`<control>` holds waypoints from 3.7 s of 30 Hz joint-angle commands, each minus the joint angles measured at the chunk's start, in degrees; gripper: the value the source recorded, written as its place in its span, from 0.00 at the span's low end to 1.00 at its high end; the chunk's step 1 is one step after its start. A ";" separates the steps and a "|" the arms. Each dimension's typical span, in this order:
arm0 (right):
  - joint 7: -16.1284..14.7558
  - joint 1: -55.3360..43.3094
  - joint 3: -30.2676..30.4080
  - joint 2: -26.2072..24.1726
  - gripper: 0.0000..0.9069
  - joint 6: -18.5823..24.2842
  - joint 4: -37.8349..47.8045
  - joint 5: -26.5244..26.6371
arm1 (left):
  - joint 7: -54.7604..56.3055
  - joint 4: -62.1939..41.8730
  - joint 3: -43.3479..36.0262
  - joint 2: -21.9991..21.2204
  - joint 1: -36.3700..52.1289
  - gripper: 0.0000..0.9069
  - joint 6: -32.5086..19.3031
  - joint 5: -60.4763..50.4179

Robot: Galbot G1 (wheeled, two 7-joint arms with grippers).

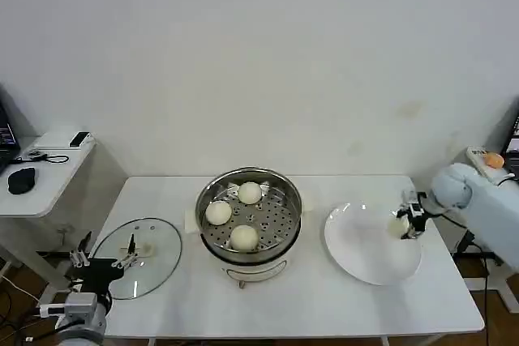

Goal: Take steamed baozi put them in steamer then cover it.

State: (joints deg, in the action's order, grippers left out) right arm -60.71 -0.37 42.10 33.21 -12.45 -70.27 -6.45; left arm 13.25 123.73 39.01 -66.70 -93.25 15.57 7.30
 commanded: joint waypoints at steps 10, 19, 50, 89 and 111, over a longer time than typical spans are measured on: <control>4.30 -34.06 24.29 4.95 0.74 -11.84 -16.17 22.95 | 0.04 0.05 -1.47 0.24 0.71 1.00 0.05 -0.87; 11.51 -40.03 30.99 17.89 0.74 -21.20 -17.71 37.27 | 0.03 -0.17 -1.38 -0.04 1.01 1.00 -0.07 -1.14; 19.14 -23.31 29.45 29.65 0.74 -29.27 -10.39 40.69 | 0.16 -0.67 -0.07 -0.96 0.37 1.00 -0.43 -1.04; 39.54 -24.17 20.66 17.30 1.00 -27.14 -22.86 51.14 | 0.16 0.03 -0.37 -1.08 0.45 1.00 -0.44 -1.14; 62.20 60.97 -59.33 16.06 1.00 8.44 -37.90 19.30 | -0.45 -3.46 -0.90 -1.65 -0.37 1.00 -3.94 -5.70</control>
State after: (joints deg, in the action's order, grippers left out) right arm -3.82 20.18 24.26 43.16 -19.33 -103.54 29.96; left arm 13.47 121.49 38.16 -68.36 -93.57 13.04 3.64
